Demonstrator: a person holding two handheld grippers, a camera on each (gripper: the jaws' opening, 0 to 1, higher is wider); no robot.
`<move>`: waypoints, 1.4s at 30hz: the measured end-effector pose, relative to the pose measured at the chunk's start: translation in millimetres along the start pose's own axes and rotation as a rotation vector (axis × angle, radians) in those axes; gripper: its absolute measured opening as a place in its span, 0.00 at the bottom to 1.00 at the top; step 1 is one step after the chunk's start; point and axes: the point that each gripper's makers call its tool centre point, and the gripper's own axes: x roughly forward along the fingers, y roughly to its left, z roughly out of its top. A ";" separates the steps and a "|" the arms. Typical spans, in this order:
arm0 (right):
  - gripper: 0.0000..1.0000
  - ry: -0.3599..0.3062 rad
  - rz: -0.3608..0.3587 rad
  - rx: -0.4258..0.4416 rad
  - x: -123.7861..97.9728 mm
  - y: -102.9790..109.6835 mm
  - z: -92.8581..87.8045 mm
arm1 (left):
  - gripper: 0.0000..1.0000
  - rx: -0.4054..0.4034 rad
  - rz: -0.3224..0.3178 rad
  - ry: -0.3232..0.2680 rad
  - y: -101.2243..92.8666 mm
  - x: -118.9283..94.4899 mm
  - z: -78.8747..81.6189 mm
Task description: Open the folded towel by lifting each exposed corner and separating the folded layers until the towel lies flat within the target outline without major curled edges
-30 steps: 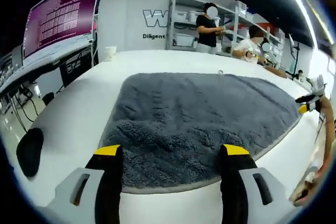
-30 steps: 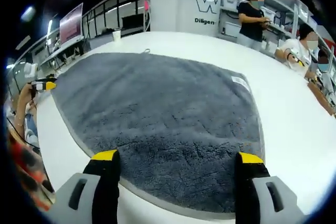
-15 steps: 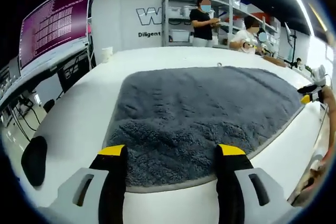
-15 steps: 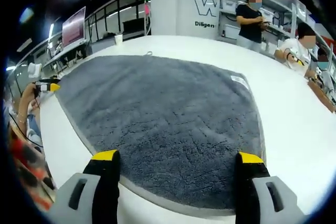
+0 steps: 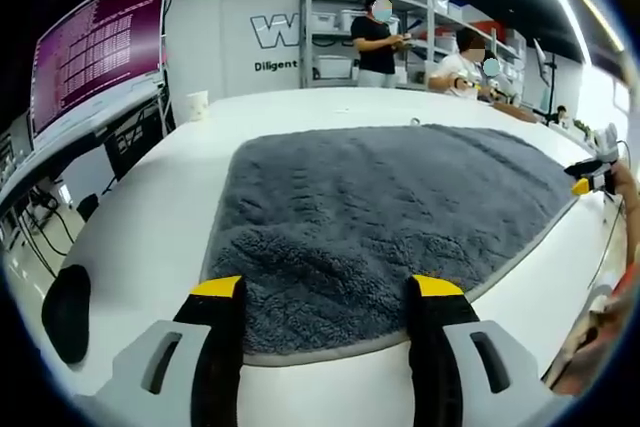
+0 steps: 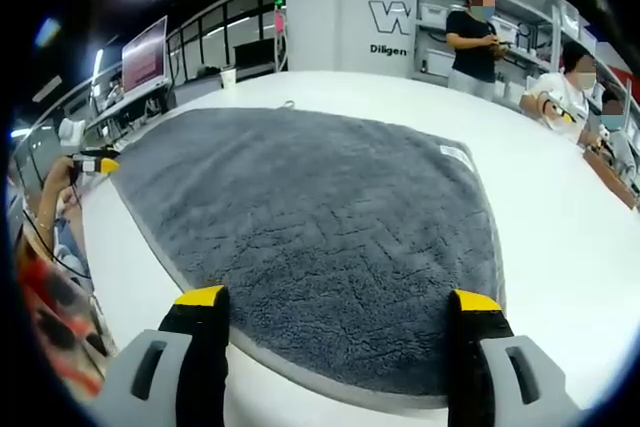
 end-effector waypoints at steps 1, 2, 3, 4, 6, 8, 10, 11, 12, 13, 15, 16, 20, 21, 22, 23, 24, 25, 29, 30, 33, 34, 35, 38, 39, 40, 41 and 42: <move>0.89 -0.003 0.001 0.003 -2.4 0.5 -1.7 | 0.64 0.001 0.001 0.004 0.1 -0.7 -0.5; 0.89 -0.006 0.001 0.005 -3.3 0.6 -2.3 | 0.64 0.001 0.003 0.008 0.2 -1.5 -1.0; 0.89 -0.009 0.001 0.006 -3.9 0.7 -2.7 | 0.64 0.001 0.004 0.009 0.1 -2.0 -1.2; 0.89 -0.011 0.001 0.005 -4.1 0.9 -2.9 | 0.64 0.001 0.005 0.011 0.3 -2.4 -1.4; 0.89 -0.014 0.001 0.006 -4.9 1.3 -3.2 | 0.64 -0.001 0.007 0.011 0.3 -4.1 -2.5; 0.89 -0.013 0.001 0.006 -5.5 1.6 -3.6 | 0.64 -0.001 0.008 0.009 0.3 -5.4 -3.2; 0.89 -0.012 0.003 0.005 -6.3 1.7 -4.0 | 0.63 -0.001 0.007 0.011 0.3 -7.6 -4.3; 0.89 -0.011 0.004 0.004 -6.5 1.7 -4.3 | 0.63 -0.002 0.007 0.014 0.4 -8.7 -4.9; 0.89 -0.011 0.005 0.004 -6.7 1.8 -4.4 | 0.62 -0.002 0.008 0.016 0.5 -9.6 -5.3; 0.89 -0.010 0.006 0.003 -7.0 1.8 -4.6 | 0.61 -0.003 0.009 0.020 0.5 -10.9 -6.0; 0.89 -0.009 0.007 0.002 -7.3 1.9 -4.8 | 0.61 -0.004 0.010 0.024 0.5 -12.5 -6.9; 0.89 -0.009 0.009 0.000 -7.5 1.9 -5.0 | 0.60 -0.005 0.009 0.026 0.5 -14.8 -8.2; 0.89 -0.011 0.010 -0.002 -7.7 2.4 -5.2 | 0.57 -0.008 0.013 0.029 1.6 -17.2 -9.4; 0.89 -0.012 0.011 -0.003 -7.8 2.2 -5.2 | 0.56 -0.011 0.015 0.033 2.2 -18.5 -9.9; 0.89 -0.014 0.012 -0.003 -7.9 2.0 -5.2 | 0.55 -0.013 0.017 0.036 2.8 -19.7 -10.4; 0.89 -0.016 0.013 -0.004 -8.3 2.2 -5.4 | 0.54 -0.013 0.018 0.037 3.0 -20.2 -10.6; 0.89 -0.016 0.014 -0.004 -8.4 2.2 -5.4 | 0.52 -0.017 0.019 0.038 4.3 -21.7 -11.3; 0.89 -0.017 0.015 -0.005 -8.5 2.1 -5.5 | 0.50 -0.019 0.022 0.037 5.0 -22.1 -11.5; 0.89 -0.014 0.018 -0.007 -8.8 1.9 -5.5 | 0.50 -0.021 0.026 0.036 6.1 -22.8 -11.8; 0.89 -0.007 0.018 -0.009 -8.3 2.0 -5.1 | 0.50 -0.020 0.022 0.036 5.6 -22.7 -11.6; 0.89 0.018 0.021 -0.015 -7.9 1.7 -4.3 | 0.54 -0.033 -0.007 0.032 3.9 -23.1 -10.2; 0.90 0.030 0.027 -0.021 -8.4 2.3 -4.4 | 0.57 -0.037 -0.020 0.029 2.4 -23.0 -9.1; 0.90 0.035 0.029 -0.026 -8.8 2.4 -4.4 | 0.60 -0.023 -0.035 0.021 -0.4 -22.4 -7.1; 0.93 0.031 0.014 -0.053 -13.1 -0.2 1.1 | 0.74 0.030 -0.048 -0.019 -8.4 -18.0 7.0; 0.94 0.020 0.009 -0.057 -15.7 -0.9 4.8 | 0.77 0.039 -0.059 -0.023 -10.7 -16.5 10.0; 0.94 0.010 0.010 -0.057 -17.6 -0.3 7.7 | 0.81 0.040 -0.070 -0.026 -12.5 -14.9 13.2; 0.95 0.000 0.010 -0.057 -19.5 0.4 10.7 | 0.83 0.031 -0.098 -0.042 -16.4 -9.7 23.7; 0.94 -0.013 0.012 -0.056 -21.7 1.7 14.3 | 0.84 0.038 -0.117 -0.075 -18.9 -3.7 36.7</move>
